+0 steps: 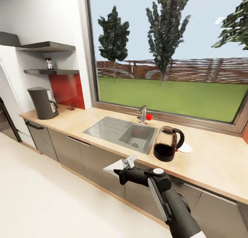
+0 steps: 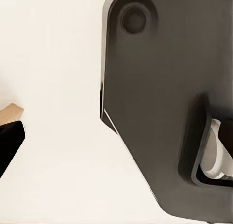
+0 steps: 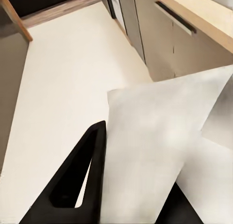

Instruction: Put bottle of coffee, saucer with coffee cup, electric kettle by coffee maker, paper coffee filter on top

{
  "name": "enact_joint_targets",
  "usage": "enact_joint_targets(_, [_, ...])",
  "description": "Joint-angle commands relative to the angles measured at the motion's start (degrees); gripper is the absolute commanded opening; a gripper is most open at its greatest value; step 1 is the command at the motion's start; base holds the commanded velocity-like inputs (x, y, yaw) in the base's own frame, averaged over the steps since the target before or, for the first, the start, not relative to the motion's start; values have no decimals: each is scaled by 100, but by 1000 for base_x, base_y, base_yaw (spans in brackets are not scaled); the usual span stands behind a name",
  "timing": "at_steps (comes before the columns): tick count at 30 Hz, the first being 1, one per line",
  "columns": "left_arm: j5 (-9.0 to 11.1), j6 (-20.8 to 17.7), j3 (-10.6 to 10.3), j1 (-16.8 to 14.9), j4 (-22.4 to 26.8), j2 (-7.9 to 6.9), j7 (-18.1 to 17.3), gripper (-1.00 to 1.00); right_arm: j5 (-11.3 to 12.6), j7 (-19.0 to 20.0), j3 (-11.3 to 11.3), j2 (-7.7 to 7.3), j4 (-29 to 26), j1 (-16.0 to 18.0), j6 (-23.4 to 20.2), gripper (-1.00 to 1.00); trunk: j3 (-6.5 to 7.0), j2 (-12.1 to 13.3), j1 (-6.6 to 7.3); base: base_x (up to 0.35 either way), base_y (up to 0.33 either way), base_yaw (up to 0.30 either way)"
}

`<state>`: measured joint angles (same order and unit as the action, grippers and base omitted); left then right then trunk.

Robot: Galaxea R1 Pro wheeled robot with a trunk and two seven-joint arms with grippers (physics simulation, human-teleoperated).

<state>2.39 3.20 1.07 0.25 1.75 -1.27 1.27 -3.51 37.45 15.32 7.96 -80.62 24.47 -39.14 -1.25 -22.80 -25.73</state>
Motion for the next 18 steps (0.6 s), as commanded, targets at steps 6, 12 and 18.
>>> enact_joint_targets(6, [31,29,7,2,9,4,5,100,-27,-1,-3,4,-6,5,-31,-100,-25,-12,-5,181,297,134])
enact_joint_targets(12, [34,32,7,2,9,4,4,100,-27,-1,-3,4,-8,5,-32,-100,-26,-12,-5,208,289,5])
enact_joint_targets(18, [34,32,7,2,9,-5,5,100,-27,17,3,-2,-24,5,-24,-100,-26,-12,-5,215,289,0])
